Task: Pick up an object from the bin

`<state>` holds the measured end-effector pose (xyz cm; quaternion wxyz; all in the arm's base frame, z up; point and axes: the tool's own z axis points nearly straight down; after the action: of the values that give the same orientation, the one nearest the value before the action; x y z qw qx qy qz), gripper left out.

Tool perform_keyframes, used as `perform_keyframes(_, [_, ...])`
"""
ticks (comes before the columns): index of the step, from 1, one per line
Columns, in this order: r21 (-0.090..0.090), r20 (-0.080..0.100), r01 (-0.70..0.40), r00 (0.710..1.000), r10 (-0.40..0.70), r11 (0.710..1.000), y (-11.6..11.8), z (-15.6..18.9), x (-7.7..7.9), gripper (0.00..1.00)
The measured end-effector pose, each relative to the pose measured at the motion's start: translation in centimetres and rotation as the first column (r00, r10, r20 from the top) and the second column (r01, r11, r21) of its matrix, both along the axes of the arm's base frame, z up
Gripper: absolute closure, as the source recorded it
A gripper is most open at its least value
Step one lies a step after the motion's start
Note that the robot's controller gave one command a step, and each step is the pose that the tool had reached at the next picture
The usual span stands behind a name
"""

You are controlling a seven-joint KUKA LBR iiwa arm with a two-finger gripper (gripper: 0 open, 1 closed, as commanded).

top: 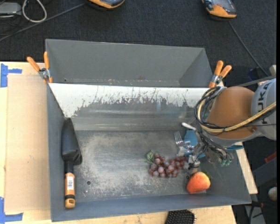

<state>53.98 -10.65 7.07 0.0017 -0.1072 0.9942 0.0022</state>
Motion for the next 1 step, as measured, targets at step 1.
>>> perform_keyframes(1, [0.001,0.005,0.017,1.0,-0.017,1.0,-0.05,0.0,-0.47,1.0])
